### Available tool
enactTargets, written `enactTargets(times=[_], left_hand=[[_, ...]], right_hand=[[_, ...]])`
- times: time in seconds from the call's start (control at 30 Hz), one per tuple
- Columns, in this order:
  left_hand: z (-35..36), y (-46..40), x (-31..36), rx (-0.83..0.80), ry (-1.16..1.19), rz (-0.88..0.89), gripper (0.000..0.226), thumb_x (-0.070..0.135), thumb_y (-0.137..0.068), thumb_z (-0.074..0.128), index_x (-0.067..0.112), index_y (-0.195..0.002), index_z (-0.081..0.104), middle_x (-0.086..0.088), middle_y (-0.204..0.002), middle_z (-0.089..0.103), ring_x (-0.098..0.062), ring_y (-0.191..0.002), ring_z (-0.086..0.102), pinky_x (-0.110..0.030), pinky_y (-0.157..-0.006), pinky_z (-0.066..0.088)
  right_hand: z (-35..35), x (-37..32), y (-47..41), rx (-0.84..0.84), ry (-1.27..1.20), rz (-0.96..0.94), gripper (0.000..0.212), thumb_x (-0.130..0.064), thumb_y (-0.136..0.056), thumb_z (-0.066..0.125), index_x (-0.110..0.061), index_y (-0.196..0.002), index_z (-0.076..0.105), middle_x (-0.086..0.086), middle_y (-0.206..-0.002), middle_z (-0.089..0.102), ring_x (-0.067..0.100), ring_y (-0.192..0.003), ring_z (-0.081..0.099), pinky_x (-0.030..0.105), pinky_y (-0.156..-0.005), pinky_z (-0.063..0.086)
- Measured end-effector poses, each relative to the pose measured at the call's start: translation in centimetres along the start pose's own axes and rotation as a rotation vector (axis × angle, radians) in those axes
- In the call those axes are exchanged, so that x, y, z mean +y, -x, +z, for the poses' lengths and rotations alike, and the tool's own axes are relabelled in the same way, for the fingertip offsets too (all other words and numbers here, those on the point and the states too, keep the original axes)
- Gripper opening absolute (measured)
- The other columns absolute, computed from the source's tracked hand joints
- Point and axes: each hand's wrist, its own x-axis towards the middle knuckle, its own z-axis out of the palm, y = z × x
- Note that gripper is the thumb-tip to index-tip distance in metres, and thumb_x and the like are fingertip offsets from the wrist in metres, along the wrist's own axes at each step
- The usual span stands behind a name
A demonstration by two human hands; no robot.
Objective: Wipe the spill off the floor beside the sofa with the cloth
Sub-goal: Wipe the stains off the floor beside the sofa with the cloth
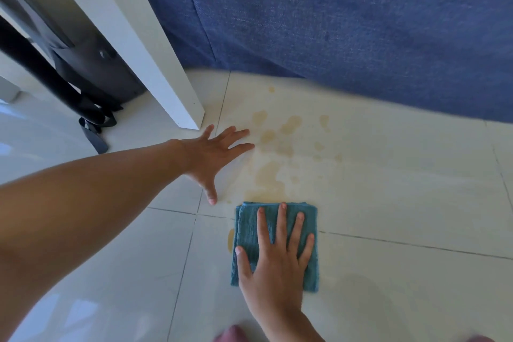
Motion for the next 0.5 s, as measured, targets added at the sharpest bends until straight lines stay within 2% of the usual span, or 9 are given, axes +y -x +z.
enactTargets(times=[0.13, 0.5], left_hand=[[0.3, 0.2, 0.2, 0.017, -0.008, 0.002, 0.153, 0.071, -0.053, 0.083, 0.030, -0.155, -0.024, -0.001, -0.162, -0.033, -0.029, -0.151, -0.024, -0.061, -0.119, -0.008], [1.0, 1.3, -1.0, 0.021, 0.005, -0.015, 0.156, 0.071, -0.051, 0.085, 0.029, -0.155, -0.024, -0.004, -0.163, -0.030, -0.029, -0.151, -0.023, -0.064, -0.120, -0.003]], right_hand=[[-0.4, 1.4, -0.7, -0.033, 0.033, -0.128, 0.078, -0.068, -0.090, 0.045, -0.029, -0.157, 0.035, 0.008, -0.170, 0.015, 0.032, -0.158, 0.004, 0.056, -0.125, 0.006], [-0.7, 0.7, -1.3, -0.063, 0.020, -0.168, 0.080, -0.067, -0.090, 0.044, -0.028, -0.159, 0.032, 0.007, -0.171, 0.011, 0.030, -0.158, -0.003, 0.055, -0.125, -0.001]])
